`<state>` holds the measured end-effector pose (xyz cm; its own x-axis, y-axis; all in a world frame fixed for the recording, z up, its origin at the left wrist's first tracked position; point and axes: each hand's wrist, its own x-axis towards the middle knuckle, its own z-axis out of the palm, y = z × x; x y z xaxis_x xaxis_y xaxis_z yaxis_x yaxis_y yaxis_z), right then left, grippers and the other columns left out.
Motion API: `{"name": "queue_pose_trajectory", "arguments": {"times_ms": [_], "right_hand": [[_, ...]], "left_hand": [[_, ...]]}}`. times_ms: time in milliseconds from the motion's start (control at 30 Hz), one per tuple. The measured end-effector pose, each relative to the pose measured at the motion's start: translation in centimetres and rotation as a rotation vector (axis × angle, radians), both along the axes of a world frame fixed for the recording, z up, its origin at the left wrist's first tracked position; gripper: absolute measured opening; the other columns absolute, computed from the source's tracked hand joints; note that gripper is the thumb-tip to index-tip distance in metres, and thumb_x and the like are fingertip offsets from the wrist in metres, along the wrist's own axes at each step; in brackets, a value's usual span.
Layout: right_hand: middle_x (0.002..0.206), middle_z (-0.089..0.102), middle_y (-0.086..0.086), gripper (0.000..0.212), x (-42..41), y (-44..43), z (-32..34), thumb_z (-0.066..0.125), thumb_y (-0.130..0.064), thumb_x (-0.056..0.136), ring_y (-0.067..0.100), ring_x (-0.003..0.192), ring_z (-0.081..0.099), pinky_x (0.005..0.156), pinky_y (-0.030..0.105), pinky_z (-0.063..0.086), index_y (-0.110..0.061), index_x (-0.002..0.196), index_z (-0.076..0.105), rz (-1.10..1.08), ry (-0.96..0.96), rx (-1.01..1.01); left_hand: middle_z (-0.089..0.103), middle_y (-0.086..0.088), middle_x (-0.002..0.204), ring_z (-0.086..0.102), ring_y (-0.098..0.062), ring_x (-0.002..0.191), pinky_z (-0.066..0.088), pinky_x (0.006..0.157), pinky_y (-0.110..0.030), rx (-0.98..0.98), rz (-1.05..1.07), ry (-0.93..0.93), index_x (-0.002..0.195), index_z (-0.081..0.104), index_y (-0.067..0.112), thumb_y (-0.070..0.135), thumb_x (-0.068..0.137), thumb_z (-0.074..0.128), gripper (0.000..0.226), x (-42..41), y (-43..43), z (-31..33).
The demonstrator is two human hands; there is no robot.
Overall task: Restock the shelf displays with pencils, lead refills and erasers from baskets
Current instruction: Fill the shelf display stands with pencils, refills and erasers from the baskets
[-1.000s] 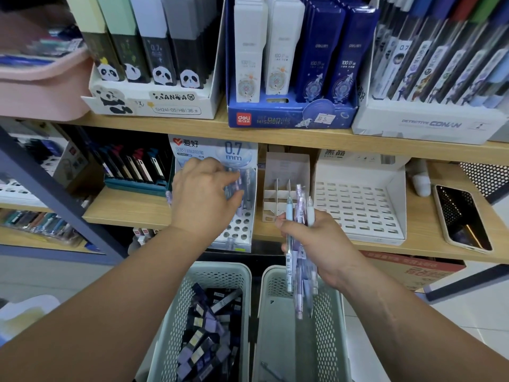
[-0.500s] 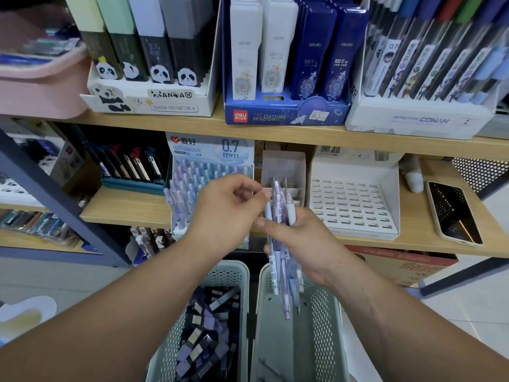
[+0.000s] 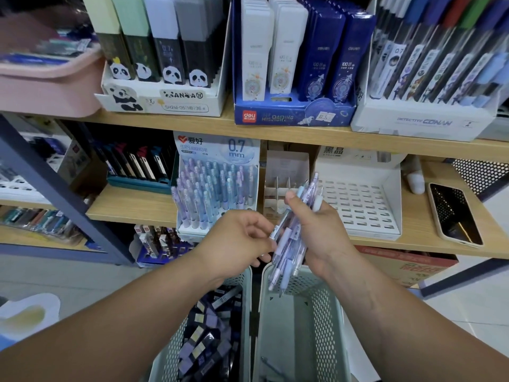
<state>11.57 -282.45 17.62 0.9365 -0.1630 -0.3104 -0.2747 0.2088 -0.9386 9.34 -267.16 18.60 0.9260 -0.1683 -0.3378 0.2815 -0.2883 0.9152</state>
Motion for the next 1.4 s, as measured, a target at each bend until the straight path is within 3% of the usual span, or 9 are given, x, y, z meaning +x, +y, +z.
{"name": "queue_pose_trajectory", "arguments": {"times_ms": [100, 300, 500, 600, 700, 900, 1000, 1100, 1400], "right_hand": [[0.082, 0.070, 0.009, 0.028, 0.0, 0.1, 0.3, 0.075, -0.031, 0.090, 0.021, 0.072, 0.068, 0.066, 0.035, 0.062, -0.006, 0.102, 0.070, -0.038, 0.047, 0.092], [0.067, 0.066, 0.005, 0.023, 0.0, 0.2, 0.5, 0.077, -0.027, 0.088, 0.014, 0.056, 0.062, 0.054, 0.029, 0.055, -0.009, 0.100, 0.069, -0.118, 0.121, 0.207], [0.065, 0.061, 0.001, 0.015, 0.1, 0.8, 0.8, 0.079, -0.023, 0.086, 0.015, 0.056, 0.058, 0.054, 0.029, 0.053, -0.013, 0.093, 0.070, -0.036, 0.113, 0.210], [0.063, 0.061, 0.001, 0.027, -0.3, 1.6, 0.6, 0.081, -0.025, 0.084, 0.016, 0.056, 0.057, 0.060, 0.032, 0.054, -0.009, 0.102, 0.069, 0.097, 0.159, 0.122], [0.065, 0.061, 0.004, 0.041, -0.6, 2.4, 0.2, 0.081, -0.026, 0.083, 0.019, 0.058, 0.055, 0.063, 0.033, 0.054, -0.001, 0.112, 0.068, 0.172, 0.184, 0.065], [0.067, 0.065, 0.000, 0.022, -0.3, 2.2, -0.2, 0.080, -0.024, 0.085, 0.017, 0.058, 0.060, 0.057, 0.030, 0.056, -0.011, 0.100, 0.071, 0.079, 0.186, 0.000], [0.067, 0.063, 0.001, 0.025, -0.2, 1.9, -0.5, 0.080, -0.025, 0.086, 0.017, 0.058, 0.061, 0.058, 0.030, 0.056, -0.009, 0.103, 0.071, 0.070, 0.184, -0.019], [0.063, 0.063, -0.001, 0.027, -0.3, 1.7, -0.6, 0.079, -0.026, 0.086, 0.017, 0.057, 0.061, 0.058, 0.030, 0.056, -0.008, 0.105, 0.071, 0.076, 0.170, -0.024], [0.061, 0.062, -0.001, 0.038, 0.1, 0.9, -0.7, 0.079, -0.027, 0.086, 0.015, 0.055, 0.060, 0.060, 0.031, 0.058, -0.001, 0.111, 0.069, 0.080, 0.171, -0.015]], "left_hand": [[0.074, -0.014, 0.081, 0.066, -0.019, 0.063, 0.056, 0.065, -0.035, -0.079, 0.013, 0.048, 0.102, 0.070, 0.006, -0.002, 0.090, 0.066, 0.016, 0.1, 0.6, 0.3], [0.066, -0.012, 0.073, 0.061, -0.019, 0.061, 0.056, 0.063, -0.031, -0.148, 0.135, 0.042, 0.103, 0.073, 0.007, -0.005, 0.090, 0.059, 0.022, -0.1, 2.2, 0.5], [0.074, -0.016, 0.081, 0.071, -0.023, 0.072, 0.060, 0.068, -0.028, -0.379, 0.460, -0.095, 0.096, 0.071, 0.000, -0.002, 0.084, 0.073, 0.013, -0.2, 4.7, 1.3], [0.074, -0.013, 0.084, 0.073, -0.023, 0.076, 0.059, 0.069, -0.027, -0.470, 0.562, -0.163, 0.099, 0.071, 0.001, 0.004, 0.085, 0.074, 0.015, 0.3, 5.8, 1.7], [0.075, -0.010, 0.081, 0.074, -0.019, 0.076, 0.057, 0.064, -0.025, -0.291, 0.558, -0.338, 0.095, 0.073, 0.006, 0.009, 0.091, 0.071, 0.006, 0.6, 6.5, 2.4], [0.073, 0.000, 0.071, 0.072, -0.018, 0.071, 0.060, 0.064, -0.030, 0.089, 0.492, -0.556, 0.085, 0.076, 0.019, 0.016, 0.089, 0.072, 0.006, 1.0, 8.0, 2.9], [0.070, 0.009, 0.068, 0.066, -0.005, 0.064, 0.057, 0.065, -0.019, 0.268, 0.440, -0.645, 0.085, 0.076, 0.021, 0.016, 0.088, 0.073, 0.006, 1.0, 7.9, 2.5], [0.066, 0.015, 0.067, 0.064, -0.004, 0.065, 0.055, 0.065, -0.019, 0.390, 0.405, -0.732, 0.086, 0.077, 0.018, 0.016, 0.087, 0.074, 0.004, 1.3, 7.3, 2.1], [0.072, 0.006, 0.073, 0.066, -0.010, 0.068, 0.055, 0.074, -0.025, 0.524, 0.299, -0.791, 0.090, 0.079, 0.012, 0.018, 0.087, 0.074, 0.008, 2.8, 6.0, 1.3]]}}
